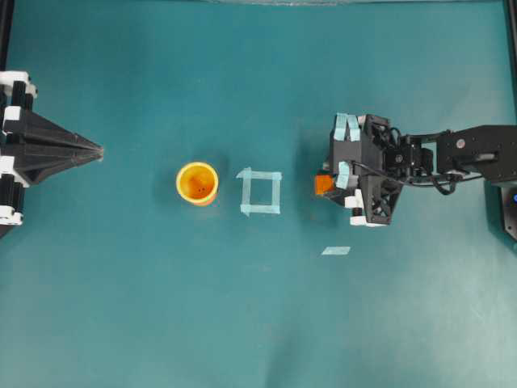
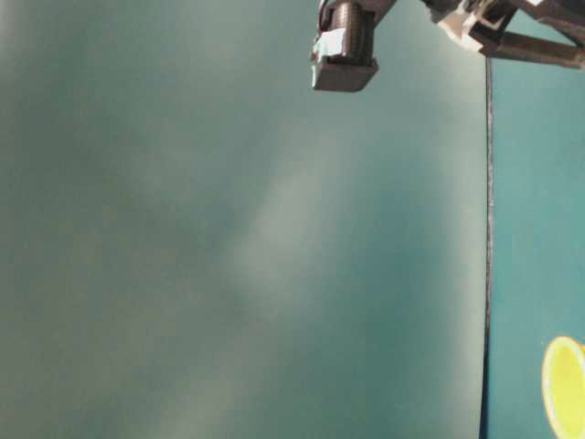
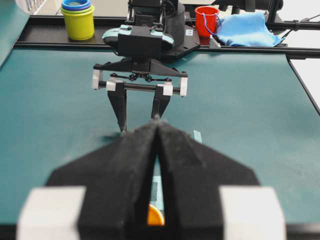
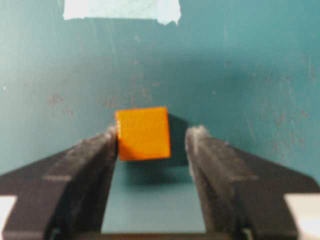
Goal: Move the block to the left with right arm.
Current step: 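Close the right gripper on the orange cube and lift it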
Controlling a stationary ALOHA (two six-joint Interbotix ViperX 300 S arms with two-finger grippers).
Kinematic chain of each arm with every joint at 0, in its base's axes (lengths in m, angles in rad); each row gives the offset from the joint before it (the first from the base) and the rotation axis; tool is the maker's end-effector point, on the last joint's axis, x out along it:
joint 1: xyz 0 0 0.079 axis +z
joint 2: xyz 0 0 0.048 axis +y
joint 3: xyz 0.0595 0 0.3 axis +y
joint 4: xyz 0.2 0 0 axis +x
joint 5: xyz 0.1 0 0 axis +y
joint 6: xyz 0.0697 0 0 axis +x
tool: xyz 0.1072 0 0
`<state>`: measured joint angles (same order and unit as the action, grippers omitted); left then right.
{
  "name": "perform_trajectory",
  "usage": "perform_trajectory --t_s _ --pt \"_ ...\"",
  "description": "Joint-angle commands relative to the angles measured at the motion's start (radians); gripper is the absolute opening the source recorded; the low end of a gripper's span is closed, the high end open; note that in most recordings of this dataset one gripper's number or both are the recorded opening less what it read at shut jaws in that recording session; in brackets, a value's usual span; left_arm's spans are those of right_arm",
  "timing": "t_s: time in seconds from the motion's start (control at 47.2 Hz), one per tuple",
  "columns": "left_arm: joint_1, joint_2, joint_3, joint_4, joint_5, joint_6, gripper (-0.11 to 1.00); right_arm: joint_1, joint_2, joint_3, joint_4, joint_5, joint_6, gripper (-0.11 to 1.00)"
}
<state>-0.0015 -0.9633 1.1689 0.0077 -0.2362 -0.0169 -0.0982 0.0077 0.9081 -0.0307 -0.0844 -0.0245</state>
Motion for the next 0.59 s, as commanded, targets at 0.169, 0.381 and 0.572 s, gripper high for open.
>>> perform_trajectory --t_s 0.169,0.381,0.572 --pt "0.000 0.008 -0.031 0.002 -0.005 -0.002 0.00 0.009 -0.009 -0.023 -0.002 0.003 0.003 0.47" --pt "-0.002 0.008 -0.031 0.002 -0.005 -0.002 0.00 0.031 -0.044 -0.041 -0.002 0.091 0.005 0.41" --pt "0.000 0.008 -0.031 0.003 -0.003 -0.002 0.00 0.031 -0.144 -0.081 -0.002 0.207 0.002 0.41"
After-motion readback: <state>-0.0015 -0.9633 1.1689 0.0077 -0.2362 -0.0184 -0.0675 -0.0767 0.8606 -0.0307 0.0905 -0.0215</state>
